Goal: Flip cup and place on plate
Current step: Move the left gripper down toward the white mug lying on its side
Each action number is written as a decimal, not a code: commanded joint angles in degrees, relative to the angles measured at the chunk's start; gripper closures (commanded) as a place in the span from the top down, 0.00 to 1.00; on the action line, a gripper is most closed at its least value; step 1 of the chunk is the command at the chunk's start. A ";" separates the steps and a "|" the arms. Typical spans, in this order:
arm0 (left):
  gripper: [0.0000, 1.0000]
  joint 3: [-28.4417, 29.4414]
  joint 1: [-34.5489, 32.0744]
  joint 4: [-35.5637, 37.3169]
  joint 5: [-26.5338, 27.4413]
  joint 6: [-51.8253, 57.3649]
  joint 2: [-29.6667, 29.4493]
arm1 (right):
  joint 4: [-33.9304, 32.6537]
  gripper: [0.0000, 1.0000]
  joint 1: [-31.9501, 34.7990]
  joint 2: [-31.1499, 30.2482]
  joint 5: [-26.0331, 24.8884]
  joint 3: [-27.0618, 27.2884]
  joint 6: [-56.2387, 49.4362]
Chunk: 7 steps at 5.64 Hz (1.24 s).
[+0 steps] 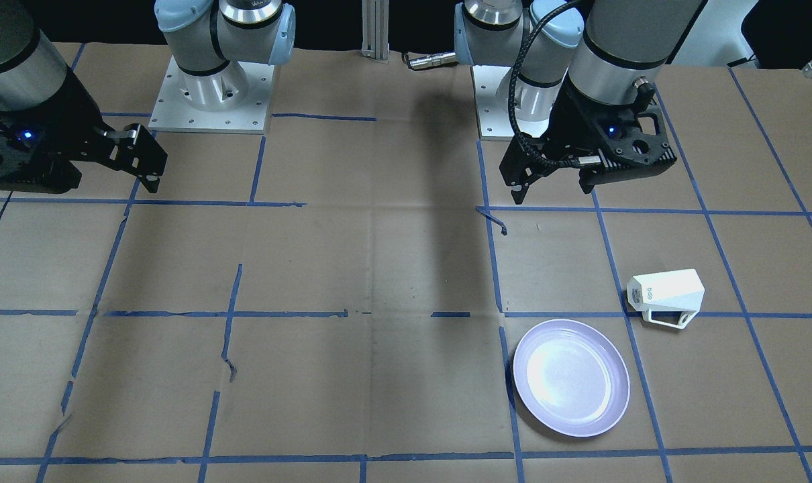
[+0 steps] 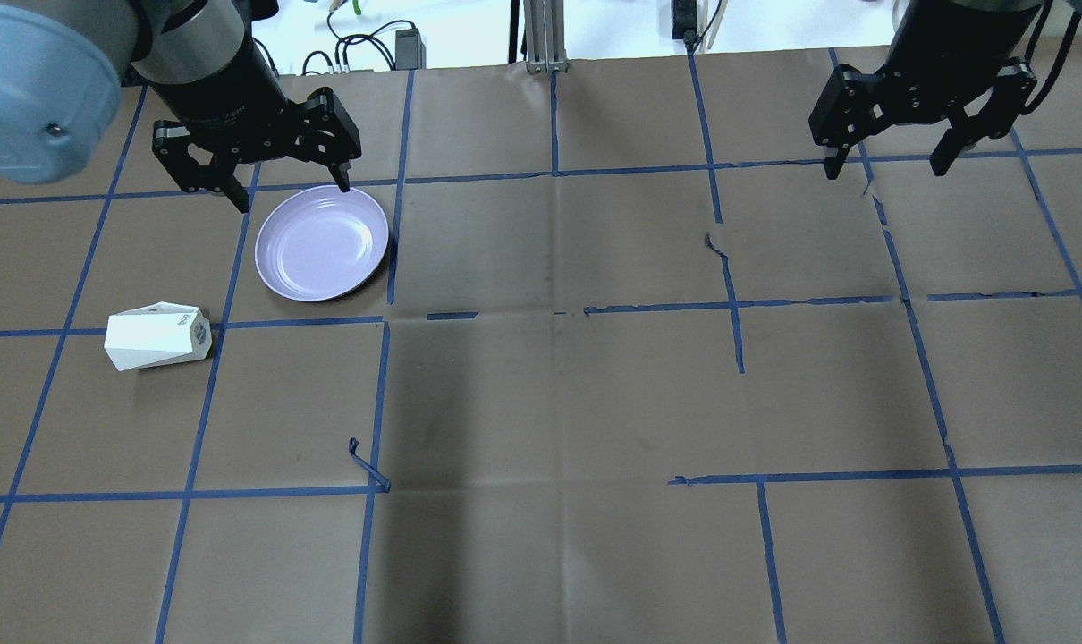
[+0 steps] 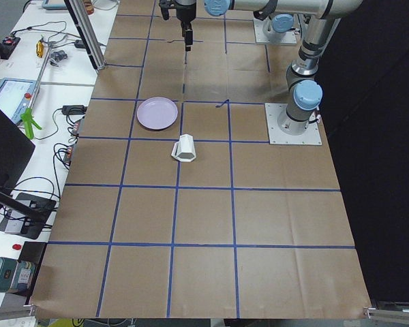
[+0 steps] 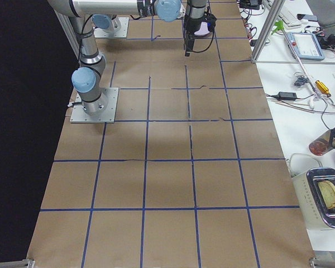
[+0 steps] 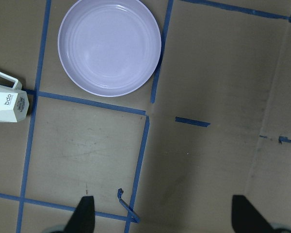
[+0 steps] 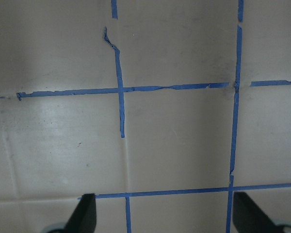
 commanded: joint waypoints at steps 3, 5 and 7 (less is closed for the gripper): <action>0.98 0.17 2.24 -0.09 0.42 2.87 0.30 | 0.00 1.00 0.00 0.00 0.00 0.00 0.00; 0.98 0.26 19.65 -3.06 0.07 23.34 1.09 | 0.00 1.00 0.00 0.00 0.00 0.00 0.00; 0.98 1.39 37.24 -3.08 -0.02 47.86 -0.13 | 0.00 1.00 0.00 0.00 0.00 0.00 0.00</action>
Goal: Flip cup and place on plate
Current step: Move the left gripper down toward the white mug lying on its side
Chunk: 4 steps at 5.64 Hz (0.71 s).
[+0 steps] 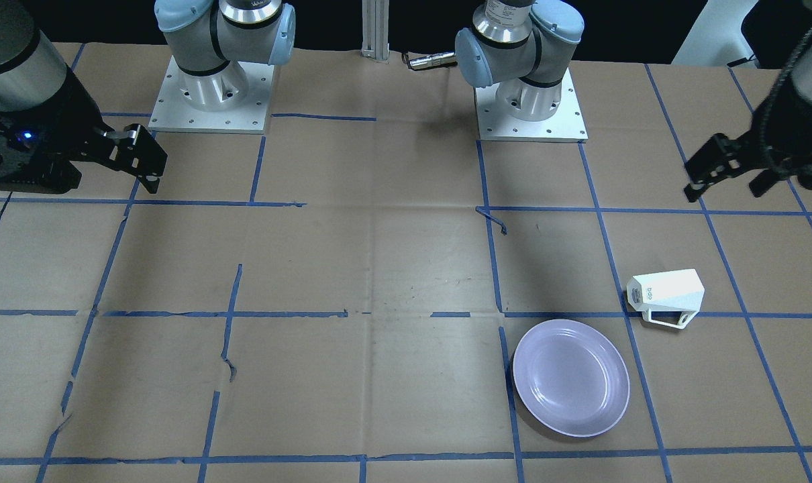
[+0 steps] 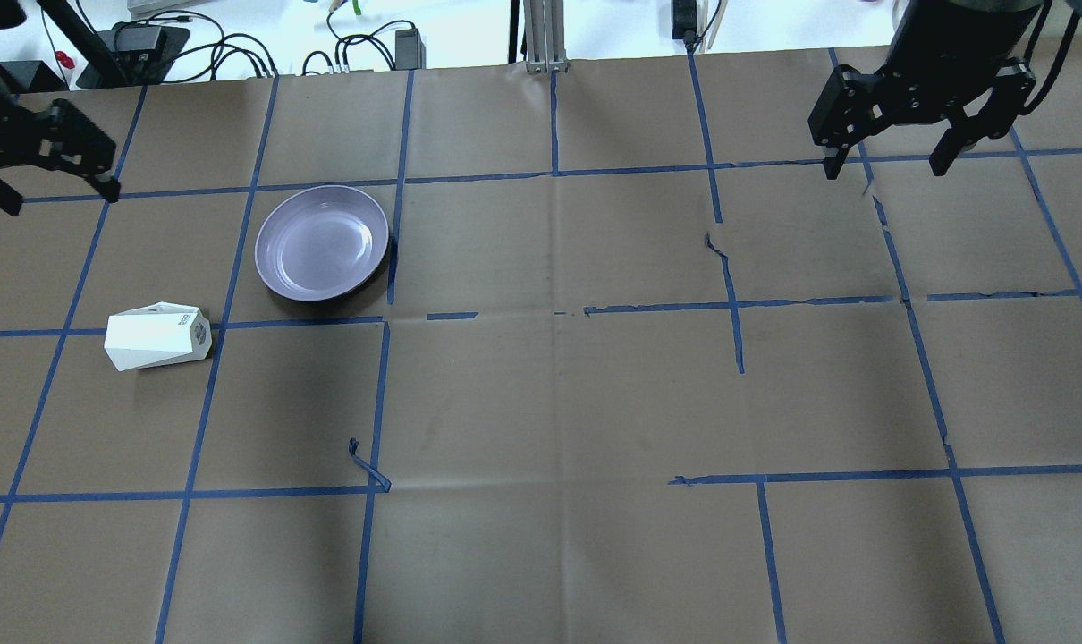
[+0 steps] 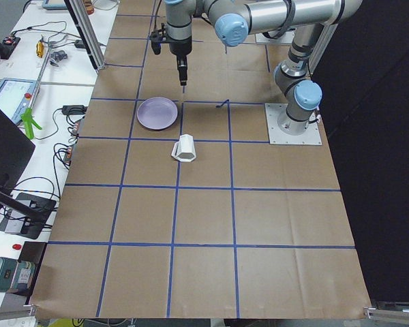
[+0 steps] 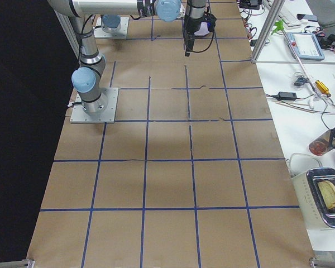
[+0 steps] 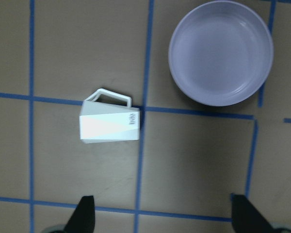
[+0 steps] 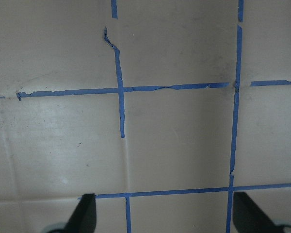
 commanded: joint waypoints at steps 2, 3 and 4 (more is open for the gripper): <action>0.98 0.57 17.63 -0.05 -2.09 24.30 -2.13 | 0.00 1.00 0.00 0.00 0.00 0.00 0.00; 0.98 0.83 18.27 -0.14 -5.84 27.13 -4.13 | 0.00 1.00 0.00 0.00 0.00 0.00 0.00; 0.98 0.83 22.19 -0.83 -11.88 31.68 -9.46 | 0.00 1.00 0.00 0.00 0.00 0.00 0.00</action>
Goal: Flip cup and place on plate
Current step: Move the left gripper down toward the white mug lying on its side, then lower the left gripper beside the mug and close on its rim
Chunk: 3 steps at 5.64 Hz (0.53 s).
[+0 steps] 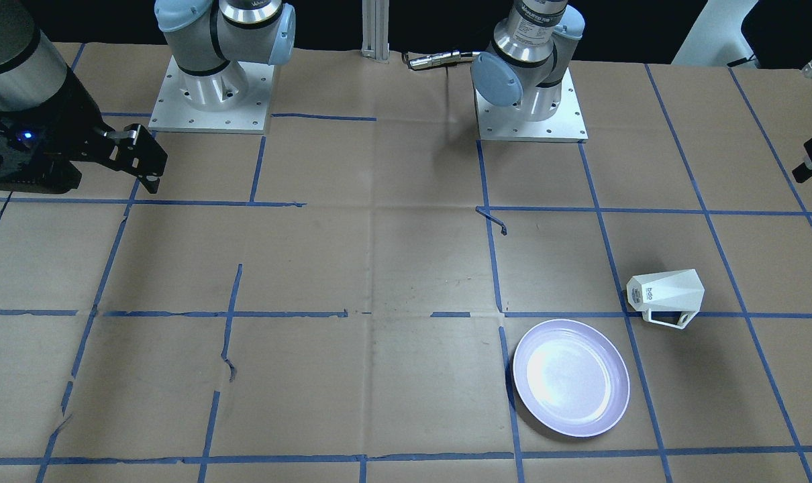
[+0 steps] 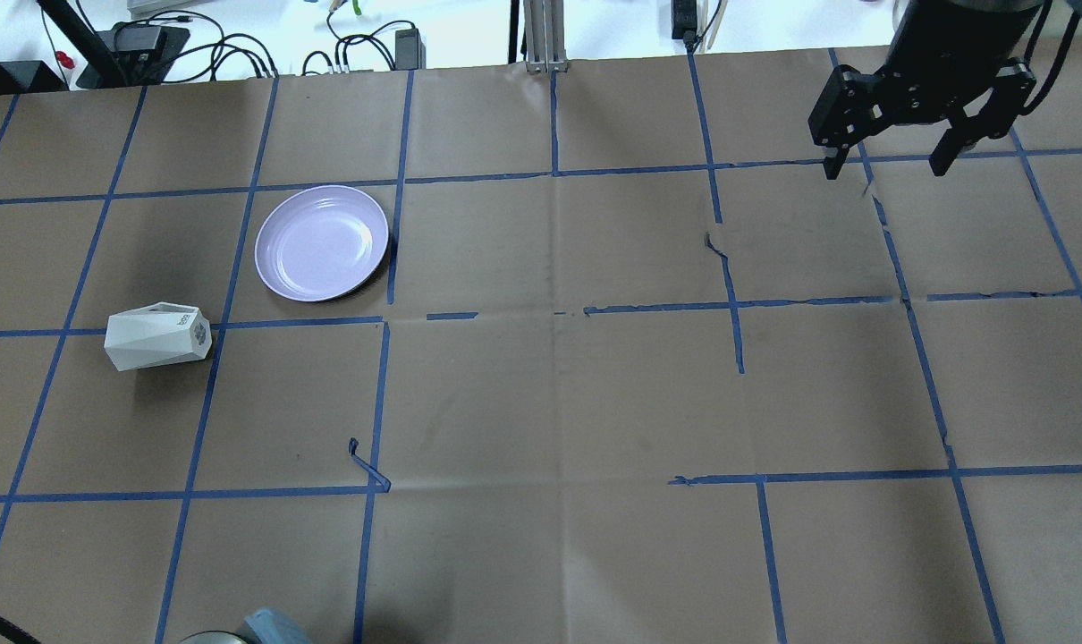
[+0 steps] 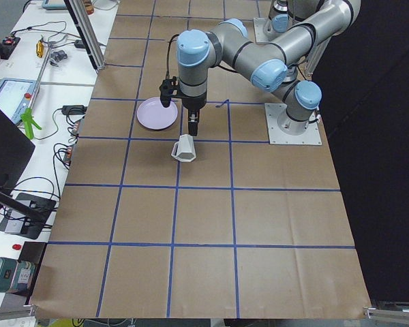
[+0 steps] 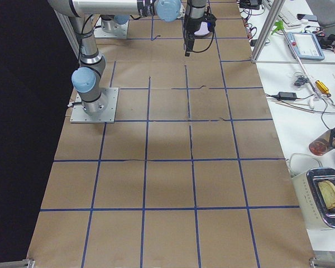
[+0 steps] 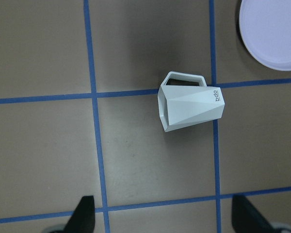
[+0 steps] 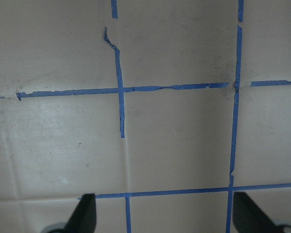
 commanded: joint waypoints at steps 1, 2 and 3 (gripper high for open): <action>0.98 0.31 5.84 -2.30 -10.42 10.06 -9.80 | 0.00 1.00 0.00 0.01 0.00 0.00 0.00; 0.98 0.31 7.44 -5.37 -13.78 12.29 -15.00 | 0.00 1.00 0.00 0.01 0.00 0.00 0.00; 0.98 0.31 9.46 -11.84 -17.99 15.71 -20.36 | 0.00 1.00 0.00 0.01 0.00 0.00 0.00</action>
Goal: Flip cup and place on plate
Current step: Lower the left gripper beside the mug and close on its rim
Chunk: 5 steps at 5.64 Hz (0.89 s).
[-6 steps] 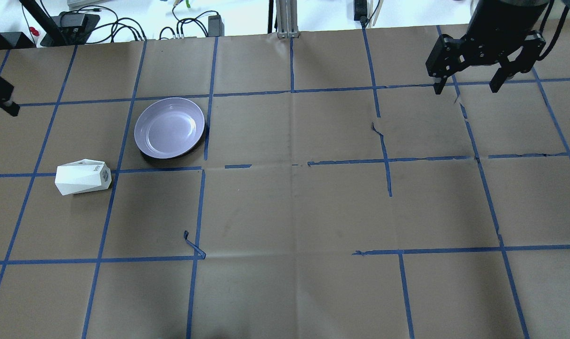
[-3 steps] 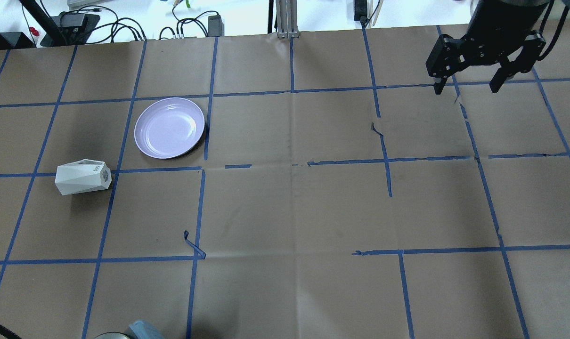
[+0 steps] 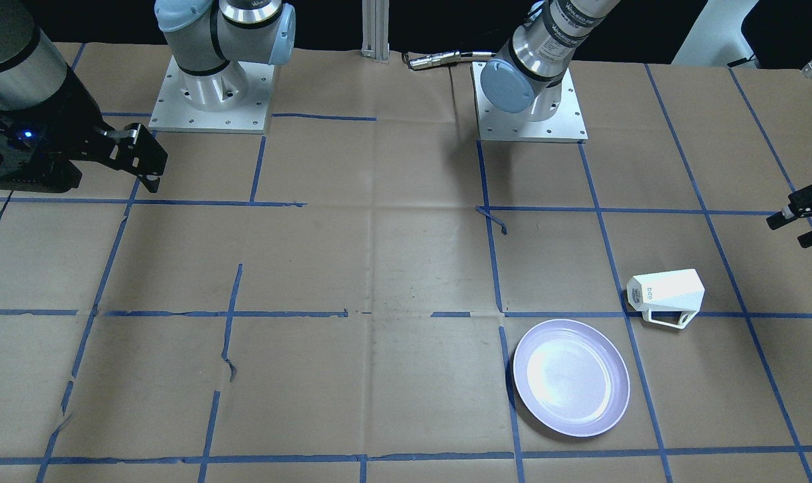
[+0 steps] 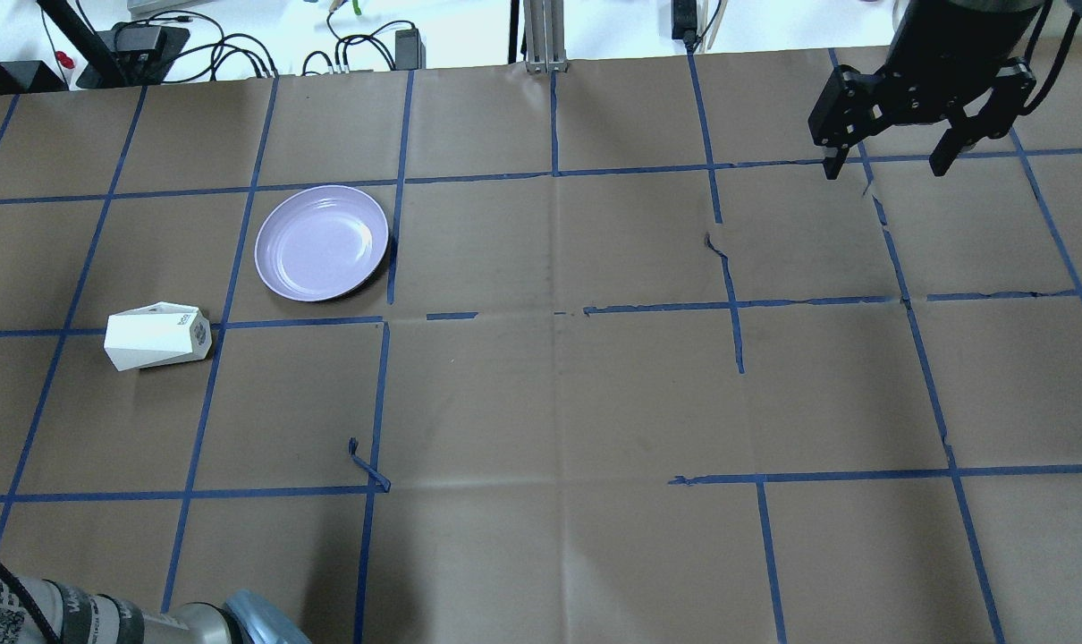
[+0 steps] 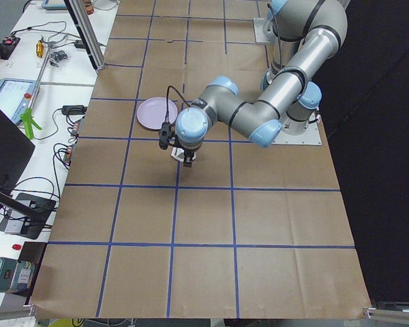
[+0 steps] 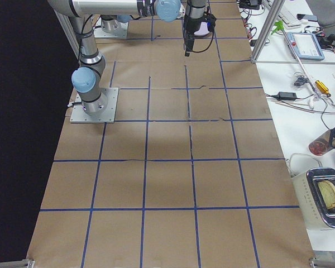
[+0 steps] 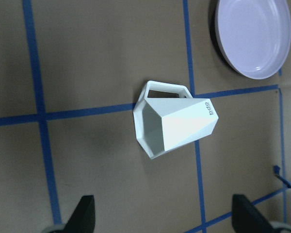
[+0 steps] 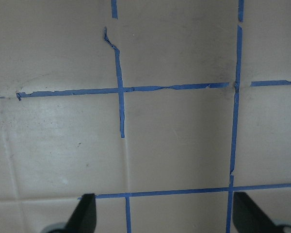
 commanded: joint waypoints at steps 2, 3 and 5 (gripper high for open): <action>0.98 -0.06 2.05 -10.37 -8.51 10.71 -13.13 | 0.00 1.00 0.00 0.01 0.00 0.00 0.00; 0.97 -0.06 2.05 -12.30 -9.57 13.80 -15.51 | 0.00 1.00 0.00 0.01 0.00 0.00 0.00; 0.97 0.03 1.87 -18.34 -13.34 16.11 -17.47 | 0.00 1.00 0.00 0.01 0.00 0.00 0.00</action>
